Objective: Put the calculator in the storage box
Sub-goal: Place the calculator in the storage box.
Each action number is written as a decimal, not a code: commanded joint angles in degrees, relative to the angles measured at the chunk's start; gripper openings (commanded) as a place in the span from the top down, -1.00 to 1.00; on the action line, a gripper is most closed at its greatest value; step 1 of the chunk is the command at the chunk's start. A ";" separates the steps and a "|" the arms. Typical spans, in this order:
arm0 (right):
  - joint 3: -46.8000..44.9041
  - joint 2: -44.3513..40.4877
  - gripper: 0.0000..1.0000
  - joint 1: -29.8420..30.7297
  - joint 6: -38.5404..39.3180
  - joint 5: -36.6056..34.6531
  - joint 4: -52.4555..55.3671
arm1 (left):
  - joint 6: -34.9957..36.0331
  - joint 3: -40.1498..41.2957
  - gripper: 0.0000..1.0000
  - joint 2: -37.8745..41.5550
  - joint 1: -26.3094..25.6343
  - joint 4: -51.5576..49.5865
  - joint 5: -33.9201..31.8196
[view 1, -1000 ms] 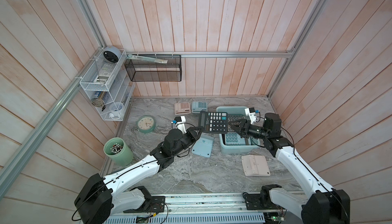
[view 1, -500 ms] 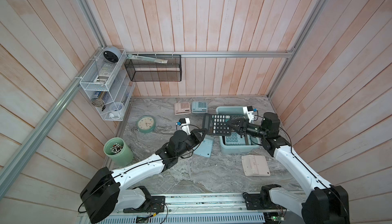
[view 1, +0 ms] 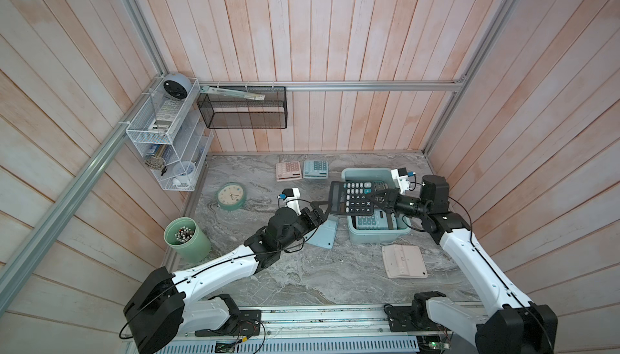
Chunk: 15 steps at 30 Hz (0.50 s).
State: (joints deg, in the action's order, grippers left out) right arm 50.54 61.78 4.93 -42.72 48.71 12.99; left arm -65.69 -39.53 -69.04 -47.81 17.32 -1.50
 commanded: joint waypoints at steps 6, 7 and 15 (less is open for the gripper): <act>10.31 -1.74 1.00 -7.95 16.74 -8.98 26.05 | 4.94 -0.98 -1.00 4.76 0.35 -10.94 -4.58; 11.30 -1.12 1.00 -7.92 18.27 -10.98 28.48 | 5.17 -0.94 -1.00 4.84 0.44 -11.59 -4.66; 15.99 5.17 1.00 -2.51 25.29 -23.21 40.75 | 4.90 -0.21 -1.00 4.55 0.79 -12.63 -3.85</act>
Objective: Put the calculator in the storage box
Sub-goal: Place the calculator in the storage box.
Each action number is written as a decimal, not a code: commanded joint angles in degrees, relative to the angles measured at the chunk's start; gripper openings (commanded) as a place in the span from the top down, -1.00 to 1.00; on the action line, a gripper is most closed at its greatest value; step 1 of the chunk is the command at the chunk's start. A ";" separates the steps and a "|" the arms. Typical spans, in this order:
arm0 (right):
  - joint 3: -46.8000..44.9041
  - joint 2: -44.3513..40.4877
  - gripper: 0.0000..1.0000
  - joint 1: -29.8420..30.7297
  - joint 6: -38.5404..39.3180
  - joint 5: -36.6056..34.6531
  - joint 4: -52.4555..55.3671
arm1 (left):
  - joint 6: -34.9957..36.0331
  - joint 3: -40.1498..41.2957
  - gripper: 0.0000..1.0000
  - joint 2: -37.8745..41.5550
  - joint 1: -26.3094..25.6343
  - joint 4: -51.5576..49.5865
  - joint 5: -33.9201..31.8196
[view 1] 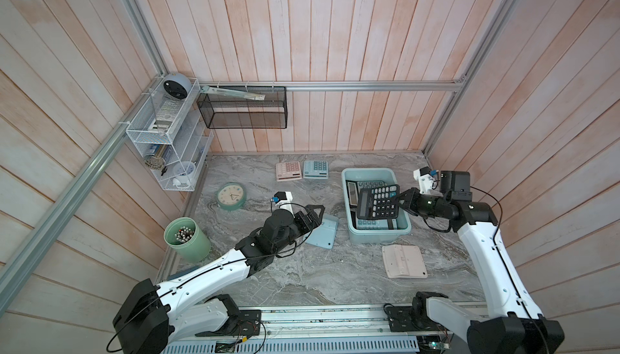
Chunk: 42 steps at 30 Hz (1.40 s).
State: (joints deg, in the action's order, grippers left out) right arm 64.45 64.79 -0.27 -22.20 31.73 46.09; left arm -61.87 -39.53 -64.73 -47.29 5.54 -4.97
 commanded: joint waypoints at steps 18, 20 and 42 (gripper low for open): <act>3.65 12.91 1.00 8.80 7.32 -7.58 11.82 | 0.25 -0.03 -1.00 -2.24 0.26 1.36 1.37; 3.70 14.63 1.00 10.06 8.09 -11.19 12.87 | 0.43 -0.06 -1.00 -2.37 0.27 1.31 1.35; 6.60 13.89 0.14 10.88 8.38 -28.07 15.68 | 2.16 -0.90 -1.00 -2.12 1.02 -2.11 0.49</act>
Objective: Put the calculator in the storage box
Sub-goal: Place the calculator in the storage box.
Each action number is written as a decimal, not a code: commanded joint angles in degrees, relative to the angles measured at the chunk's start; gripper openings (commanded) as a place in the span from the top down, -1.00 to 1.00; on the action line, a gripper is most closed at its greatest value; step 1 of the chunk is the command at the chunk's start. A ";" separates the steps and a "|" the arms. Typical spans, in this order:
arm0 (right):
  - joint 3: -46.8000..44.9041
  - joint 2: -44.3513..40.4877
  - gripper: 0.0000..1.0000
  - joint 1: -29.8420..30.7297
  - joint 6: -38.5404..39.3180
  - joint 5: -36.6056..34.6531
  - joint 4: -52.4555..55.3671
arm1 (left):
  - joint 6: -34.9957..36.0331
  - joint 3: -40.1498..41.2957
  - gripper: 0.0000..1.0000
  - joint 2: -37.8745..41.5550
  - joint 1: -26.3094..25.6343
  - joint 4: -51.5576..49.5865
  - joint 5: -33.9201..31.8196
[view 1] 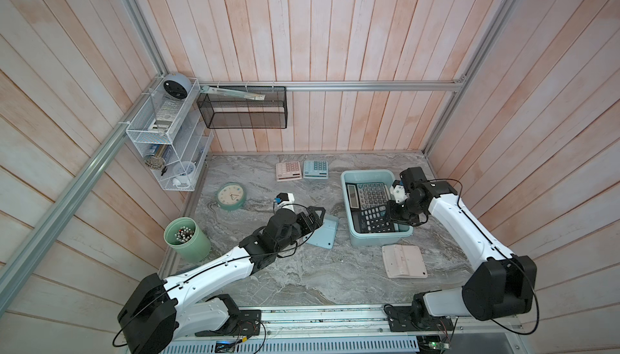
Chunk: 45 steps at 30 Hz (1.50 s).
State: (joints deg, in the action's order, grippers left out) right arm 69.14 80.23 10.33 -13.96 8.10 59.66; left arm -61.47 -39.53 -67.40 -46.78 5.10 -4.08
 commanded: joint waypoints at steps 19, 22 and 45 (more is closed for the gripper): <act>-5.79 -13.54 -0.10 7.87 -3.14 4.20 -14.58 | 9.83 0.09 -1.00 -4.69 13.70 -14.00 10.51; -5.11 -13.65 -0.10 11.68 -3.07 4.68 -15.77 | 10.68 0.05 -1.00 -7.94 15.43 -11.93 13.57; 5.08 12.51 -0.18 33.82 -12.69 -8.13 -21.59 | 12.79 5.09 -1.00 -8.57 23.32 -10.48 11.53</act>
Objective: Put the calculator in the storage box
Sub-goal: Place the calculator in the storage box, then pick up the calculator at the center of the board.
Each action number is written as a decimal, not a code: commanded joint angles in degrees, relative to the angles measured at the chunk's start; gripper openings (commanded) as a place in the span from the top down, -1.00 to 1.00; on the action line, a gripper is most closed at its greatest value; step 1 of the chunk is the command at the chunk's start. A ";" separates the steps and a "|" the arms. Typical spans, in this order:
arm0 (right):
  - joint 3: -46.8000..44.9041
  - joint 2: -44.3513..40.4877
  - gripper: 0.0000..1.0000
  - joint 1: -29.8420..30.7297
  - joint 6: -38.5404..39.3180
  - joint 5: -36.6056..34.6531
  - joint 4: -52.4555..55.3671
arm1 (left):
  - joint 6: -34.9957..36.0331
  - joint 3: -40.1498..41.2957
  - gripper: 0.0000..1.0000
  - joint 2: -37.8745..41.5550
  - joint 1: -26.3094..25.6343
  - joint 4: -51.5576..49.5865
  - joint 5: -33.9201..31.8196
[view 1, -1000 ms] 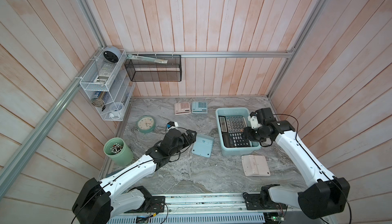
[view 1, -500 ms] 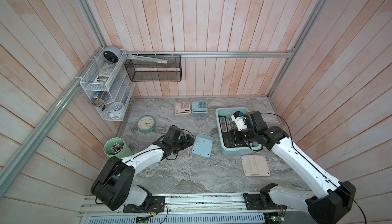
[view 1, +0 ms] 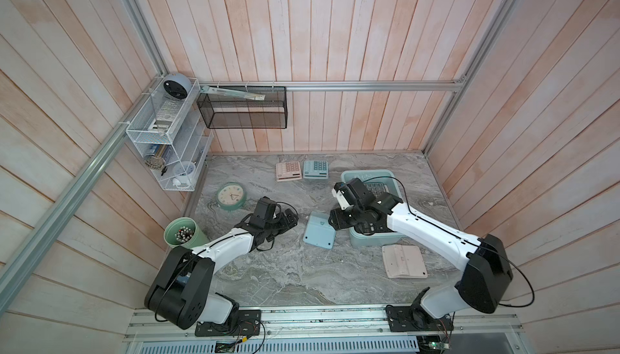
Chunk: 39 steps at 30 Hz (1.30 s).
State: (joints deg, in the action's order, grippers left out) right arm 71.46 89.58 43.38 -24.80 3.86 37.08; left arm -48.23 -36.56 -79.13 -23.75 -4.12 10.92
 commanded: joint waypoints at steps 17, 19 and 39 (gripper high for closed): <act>19.05 25.61 -0.86 0.93 2.39 -8.58 17.48 | -1.68 5.44 -1.00 8.34 0.37 -0.63 -3.27; 17.85 24.90 -0.90 0.43 2.30 -8.00 16.89 | -1.69 5.36 -1.00 7.97 0.37 -0.15 -2.94; 4.02 24.04 -0.96 -4.55 -1.10 17.48 -7.00 | -3.18 6.07 -1.00 -6.91 2.31 20.64 7.20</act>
State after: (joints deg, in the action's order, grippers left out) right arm 77.58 112.73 38.83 -24.47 15.35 36.10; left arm -50.81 -31.77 -84.05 -22.61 8.29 14.90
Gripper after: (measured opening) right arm 0.979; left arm 0.999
